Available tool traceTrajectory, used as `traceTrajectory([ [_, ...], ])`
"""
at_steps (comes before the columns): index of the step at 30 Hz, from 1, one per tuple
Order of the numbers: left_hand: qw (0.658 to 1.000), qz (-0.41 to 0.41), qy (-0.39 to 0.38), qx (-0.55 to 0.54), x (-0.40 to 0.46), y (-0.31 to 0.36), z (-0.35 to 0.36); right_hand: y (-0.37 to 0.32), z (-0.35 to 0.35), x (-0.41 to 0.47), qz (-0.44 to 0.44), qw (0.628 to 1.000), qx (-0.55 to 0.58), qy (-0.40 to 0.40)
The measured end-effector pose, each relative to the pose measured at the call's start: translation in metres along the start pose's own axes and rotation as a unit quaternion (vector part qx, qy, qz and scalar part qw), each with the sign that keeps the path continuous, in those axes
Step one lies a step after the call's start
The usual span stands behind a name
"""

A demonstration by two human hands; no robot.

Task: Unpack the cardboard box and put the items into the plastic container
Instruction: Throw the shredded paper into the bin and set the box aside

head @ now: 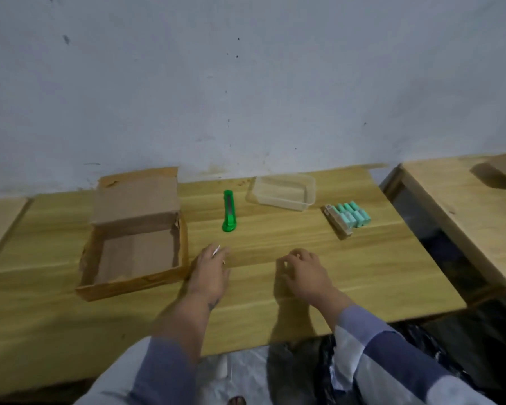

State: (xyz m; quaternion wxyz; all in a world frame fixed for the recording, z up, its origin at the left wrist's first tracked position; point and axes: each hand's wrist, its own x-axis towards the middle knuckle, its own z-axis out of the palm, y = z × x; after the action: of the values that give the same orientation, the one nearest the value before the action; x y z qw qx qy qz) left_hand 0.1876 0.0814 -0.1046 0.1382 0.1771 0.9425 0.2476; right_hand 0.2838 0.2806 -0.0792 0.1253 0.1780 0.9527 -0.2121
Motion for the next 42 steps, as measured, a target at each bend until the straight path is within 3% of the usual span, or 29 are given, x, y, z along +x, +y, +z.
traceTrajectory([
  [6,0.998,0.036,0.051,0.014,0.014,-0.014,0.011,0.008,0.019,-0.002,0.013,0.999,-0.015,0.042],
  [10,0.995,0.048,0.076,-0.035,0.022,-0.016,0.011,-0.006,0.019,0.01,0.015,0.997,-0.002,0.071],
  [15,0.995,0.031,0.068,-0.063,0.026,-0.017,0.008,-0.029,0.024,0.029,-0.011,0.996,0.014,0.091],
  [24,0.995,0.046,0.077,-0.04,0.023,-0.018,0.004,-0.04,0.033,0.037,0.031,0.988,0.073,0.131],
  [27,0.993,0.033,0.086,-0.078,0.022,-0.016,0.005,-0.041,0.035,0.037,0.035,0.987,0.071,0.139],
  [36,0.99,0.019,0.046,-0.132,0.017,0.011,0.017,-0.038,0.034,0.036,0.028,0.988,0.085,0.129],
  [42,0.985,0.072,0.009,-0.153,0.019,-0.002,0.016,-0.043,0.035,0.036,0.0,0.987,0.106,0.117],
])
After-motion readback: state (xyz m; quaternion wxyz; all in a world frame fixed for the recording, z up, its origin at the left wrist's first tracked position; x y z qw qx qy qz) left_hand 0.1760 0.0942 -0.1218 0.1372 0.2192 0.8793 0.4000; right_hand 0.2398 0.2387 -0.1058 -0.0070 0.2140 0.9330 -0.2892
